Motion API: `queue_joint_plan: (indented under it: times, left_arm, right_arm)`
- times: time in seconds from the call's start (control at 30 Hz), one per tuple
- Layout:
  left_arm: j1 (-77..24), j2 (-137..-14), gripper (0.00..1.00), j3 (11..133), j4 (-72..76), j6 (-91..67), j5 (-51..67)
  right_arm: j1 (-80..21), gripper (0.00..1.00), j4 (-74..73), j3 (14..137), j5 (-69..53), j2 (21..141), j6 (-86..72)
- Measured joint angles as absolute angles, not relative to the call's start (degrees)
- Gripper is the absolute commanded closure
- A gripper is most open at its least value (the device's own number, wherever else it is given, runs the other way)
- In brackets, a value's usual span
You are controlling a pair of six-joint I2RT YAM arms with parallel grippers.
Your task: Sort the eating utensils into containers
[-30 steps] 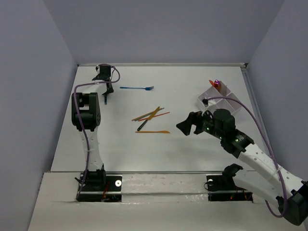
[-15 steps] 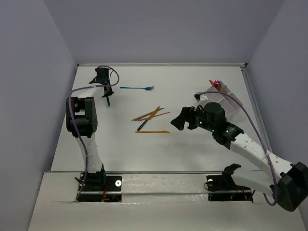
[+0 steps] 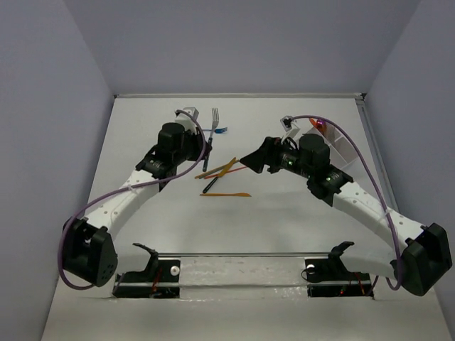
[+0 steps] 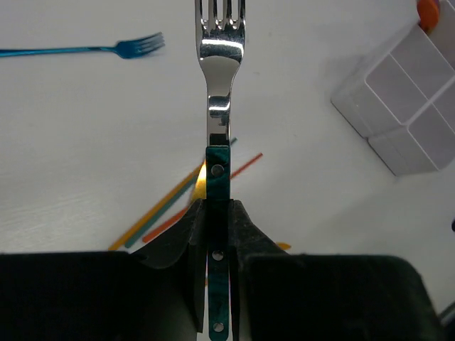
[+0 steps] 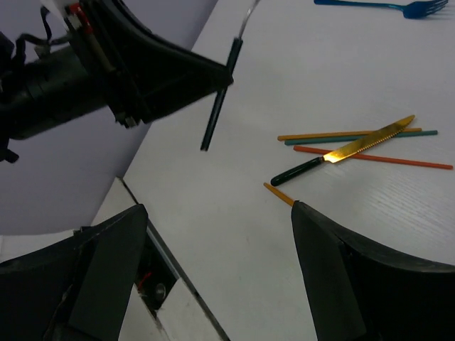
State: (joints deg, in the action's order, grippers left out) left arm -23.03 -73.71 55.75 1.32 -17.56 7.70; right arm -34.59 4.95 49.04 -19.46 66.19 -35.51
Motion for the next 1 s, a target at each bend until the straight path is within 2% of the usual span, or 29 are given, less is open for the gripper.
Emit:
queue_joint_plan:
  times: [0.2,0.53,0.9,1.0]
  left_arm:
    - [-30.09,-68.93,1.0,49.36,2.81,-20.53,10.85]
    - [-38.24,-66.13,1.0,49.17,7.31,-21.19,10.92]
    - [-41.58,-66.15,1.0,47.9,8.71,-21.61,10.94]
    - [-42.26,-66.35,1.0,47.9,8.73,-21.61,10.98]
  right_arm:
    - [-34.59,0.11,6.44,51.53,-18.5,68.01,-36.4]
    - [-34.59,0.15,7.97,51.7,-17.02,72.03,-39.05]
    - [-34.81,0.41,9.67,51.59,-13.89,72.88,-39.75]
    - [-35.0,0.43,10.72,51.59,-13.74,73.25,-40.18]
